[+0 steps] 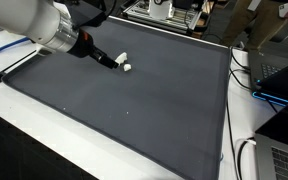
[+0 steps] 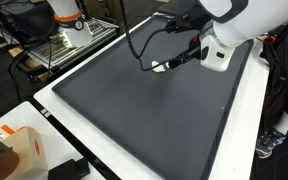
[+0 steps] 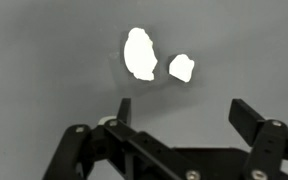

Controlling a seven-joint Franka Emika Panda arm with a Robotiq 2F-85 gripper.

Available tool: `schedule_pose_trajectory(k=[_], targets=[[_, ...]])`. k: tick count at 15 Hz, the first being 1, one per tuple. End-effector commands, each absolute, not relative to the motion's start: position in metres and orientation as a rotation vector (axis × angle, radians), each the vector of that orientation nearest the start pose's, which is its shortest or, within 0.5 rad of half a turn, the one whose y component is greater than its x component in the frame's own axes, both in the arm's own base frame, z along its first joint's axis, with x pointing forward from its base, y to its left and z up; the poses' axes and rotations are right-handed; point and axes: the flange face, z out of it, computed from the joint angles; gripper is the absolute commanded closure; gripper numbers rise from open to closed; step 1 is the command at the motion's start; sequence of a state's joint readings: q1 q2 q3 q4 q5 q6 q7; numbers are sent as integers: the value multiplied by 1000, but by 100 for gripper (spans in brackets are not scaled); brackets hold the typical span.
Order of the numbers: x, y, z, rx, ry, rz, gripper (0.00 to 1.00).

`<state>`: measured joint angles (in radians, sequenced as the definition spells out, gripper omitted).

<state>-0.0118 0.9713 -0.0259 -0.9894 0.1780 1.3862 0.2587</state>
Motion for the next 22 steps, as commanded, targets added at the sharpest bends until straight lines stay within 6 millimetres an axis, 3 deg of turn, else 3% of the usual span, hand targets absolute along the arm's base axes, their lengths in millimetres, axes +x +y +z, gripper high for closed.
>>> schedule_pose_trajectory(k=[1,7,12,19,20,22], targets=[[694,-1,275,-2968,465,797,0],[662,14,309,-2927,529,735,0],[633,26,333,-2901,529,573,0],[570,51,359,-2962,460,342,0],[601,48,351,-2950,475,425,0],[586,53,358,-2956,464,374,0]])
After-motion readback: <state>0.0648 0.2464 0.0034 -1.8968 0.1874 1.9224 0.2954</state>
